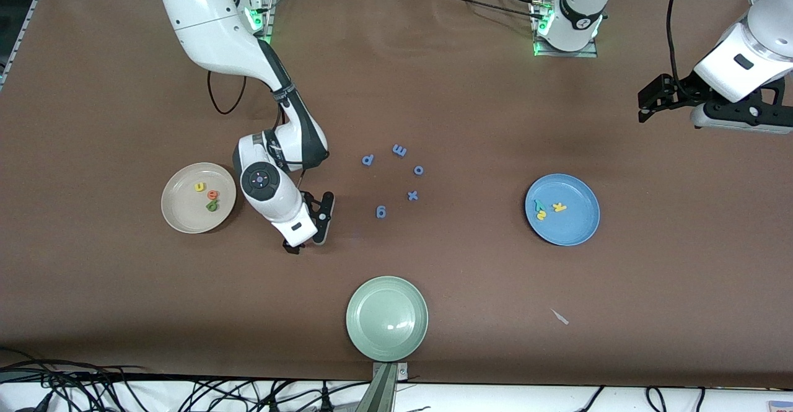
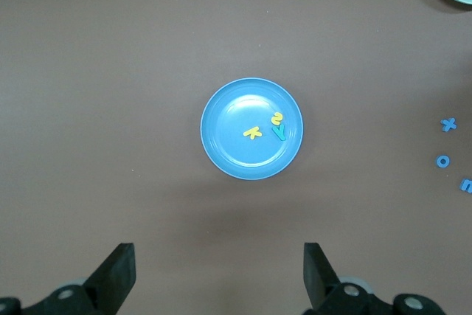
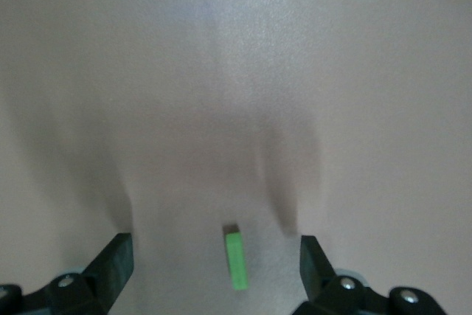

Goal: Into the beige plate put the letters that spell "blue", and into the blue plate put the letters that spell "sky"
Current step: 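Grasp the green bar with the right gripper and lift it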

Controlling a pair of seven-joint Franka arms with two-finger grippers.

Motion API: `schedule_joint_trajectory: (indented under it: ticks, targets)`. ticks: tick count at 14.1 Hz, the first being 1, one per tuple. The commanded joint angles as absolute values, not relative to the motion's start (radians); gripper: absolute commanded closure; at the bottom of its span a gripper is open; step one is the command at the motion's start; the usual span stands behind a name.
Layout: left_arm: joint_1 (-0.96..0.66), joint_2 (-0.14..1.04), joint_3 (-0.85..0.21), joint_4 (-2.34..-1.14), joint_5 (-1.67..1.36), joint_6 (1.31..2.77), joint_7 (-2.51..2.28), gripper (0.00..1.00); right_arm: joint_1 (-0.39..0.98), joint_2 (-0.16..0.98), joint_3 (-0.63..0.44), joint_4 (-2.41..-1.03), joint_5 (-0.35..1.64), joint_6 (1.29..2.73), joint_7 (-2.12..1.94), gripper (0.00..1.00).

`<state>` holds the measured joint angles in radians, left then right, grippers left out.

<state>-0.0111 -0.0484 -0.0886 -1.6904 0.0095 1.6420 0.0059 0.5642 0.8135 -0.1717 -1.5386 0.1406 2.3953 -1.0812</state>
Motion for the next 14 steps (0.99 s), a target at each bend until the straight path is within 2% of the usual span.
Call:
schedule_joint_trajectory:
  ticks: [1,2,5,6,7,8,9,10,12,14]
  targets:
    - [-0.012,-0.044,-0.084,-1.667,-0.002,1.618,-0.002,0.00,0.546,0.845,-0.163,-1.489,0.143,2.398,-1.127,0.00]
    - [-0.012,-0.044,-0.084,-1.667,-0.002,1.618,-0.002,0.00,0.543,0.845,-0.163,-1.489,0.143,2.398,-1.127,0.01]
    - [-0.012,-0.044,-0.084,-1.667,0.000,1.618,-0.002,0.00,0.534,0.848,-0.163,-1.489,0.143,2.396,-1.129,0.17]
    - [-0.012,-0.044,-0.084,-1.667,0.000,1.618,-0.003,0.00,0.529,0.853,-0.163,-1.489,0.144,2.396,-1.129,0.28]
    - [-0.012,-0.044,-0.084,-1.667,0.000,1.618,-0.002,0.00,0.528,0.853,-0.163,-1.489,0.153,2.396,-1.127,0.50]
    - [-0.012,-0.044,-0.084,-1.667,0.000,1.617,-0.002,0.00,0.526,0.853,-0.163,-1.489,0.155,2.392,-1.118,0.66]
    - [-0.012,-0.044,-0.084,-1.667,0.000,1.617,-0.002,0.00,0.526,0.851,-0.163,-1.489,0.156,2.390,-1.117,0.74]
    - [-0.012,-0.044,-0.084,-1.667,-0.002,1.617,-0.002,0.00,0.525,0.851,-0.163,-1.489,0.156,2.390,-1.118,0.77]
    - [-0.012,-0.044,-0.084,-1.667,0.000,1.615,-0.002,0.00,0.526,0.853,-0.163,-1.490,0.156,2.390,-1.115,1.00]
    - [-0.012,-0.044,-0.084,-1.667,0.000,1.615,-0.002,0.00,0.525,0.853,-0.163,-1.489,0.155,2.390,-1.114,1.00]
